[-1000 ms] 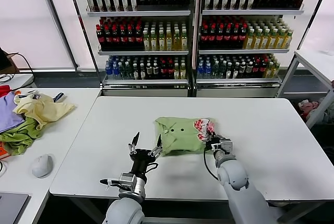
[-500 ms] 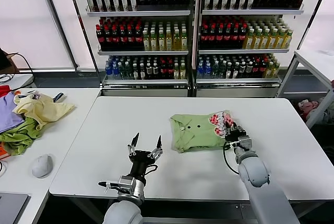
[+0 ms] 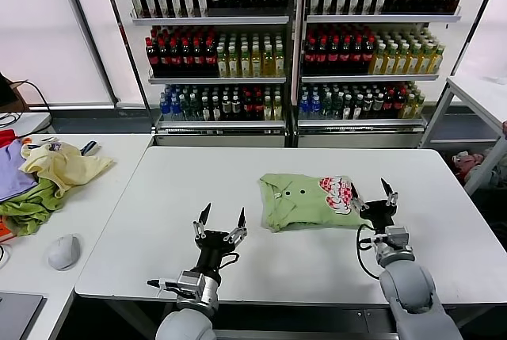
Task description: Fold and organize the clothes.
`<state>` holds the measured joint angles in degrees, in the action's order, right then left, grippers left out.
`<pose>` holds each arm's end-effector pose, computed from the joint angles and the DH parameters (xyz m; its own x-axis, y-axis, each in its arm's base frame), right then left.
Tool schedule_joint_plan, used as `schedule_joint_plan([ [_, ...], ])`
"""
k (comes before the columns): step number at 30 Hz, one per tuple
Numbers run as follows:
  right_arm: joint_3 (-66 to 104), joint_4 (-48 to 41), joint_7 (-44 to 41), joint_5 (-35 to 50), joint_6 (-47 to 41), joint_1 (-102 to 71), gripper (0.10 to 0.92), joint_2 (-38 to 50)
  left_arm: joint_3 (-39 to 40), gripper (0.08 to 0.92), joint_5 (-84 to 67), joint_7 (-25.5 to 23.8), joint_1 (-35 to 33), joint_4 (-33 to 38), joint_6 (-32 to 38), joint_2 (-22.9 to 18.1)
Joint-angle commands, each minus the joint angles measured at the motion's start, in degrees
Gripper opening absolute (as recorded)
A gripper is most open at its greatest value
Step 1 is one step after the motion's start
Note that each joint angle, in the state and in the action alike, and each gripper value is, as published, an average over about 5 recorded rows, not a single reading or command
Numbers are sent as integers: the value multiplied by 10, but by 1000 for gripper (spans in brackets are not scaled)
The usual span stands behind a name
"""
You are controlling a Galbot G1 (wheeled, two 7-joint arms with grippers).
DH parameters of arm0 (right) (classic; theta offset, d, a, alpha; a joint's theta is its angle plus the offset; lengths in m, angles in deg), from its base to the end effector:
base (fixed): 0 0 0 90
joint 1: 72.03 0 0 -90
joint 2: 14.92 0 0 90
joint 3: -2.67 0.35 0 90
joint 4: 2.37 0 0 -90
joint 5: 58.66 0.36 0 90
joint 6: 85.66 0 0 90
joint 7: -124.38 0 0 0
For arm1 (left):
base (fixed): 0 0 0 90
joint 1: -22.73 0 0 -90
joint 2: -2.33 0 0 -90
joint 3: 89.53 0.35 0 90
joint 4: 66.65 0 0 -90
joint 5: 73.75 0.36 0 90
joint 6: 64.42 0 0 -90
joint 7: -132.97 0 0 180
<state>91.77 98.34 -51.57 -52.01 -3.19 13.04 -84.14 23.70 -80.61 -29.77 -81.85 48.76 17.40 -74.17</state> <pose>0.3295 -0.0952 -0.2961 -0.9994 0.0197 0.0270 0.0125 0.9696 -0.2443 0.2338 -0.0791 -0.2882 -0.9857 0.1655 0.0300 0.1656 0.9862 -0.0016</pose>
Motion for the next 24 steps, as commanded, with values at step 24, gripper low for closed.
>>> schedule_joint_plan([
  [24, 47, 219, 1, 23, 43, -219, 823, -38, 0, 823, -10, -17, -10, 23, -21, 6],
])
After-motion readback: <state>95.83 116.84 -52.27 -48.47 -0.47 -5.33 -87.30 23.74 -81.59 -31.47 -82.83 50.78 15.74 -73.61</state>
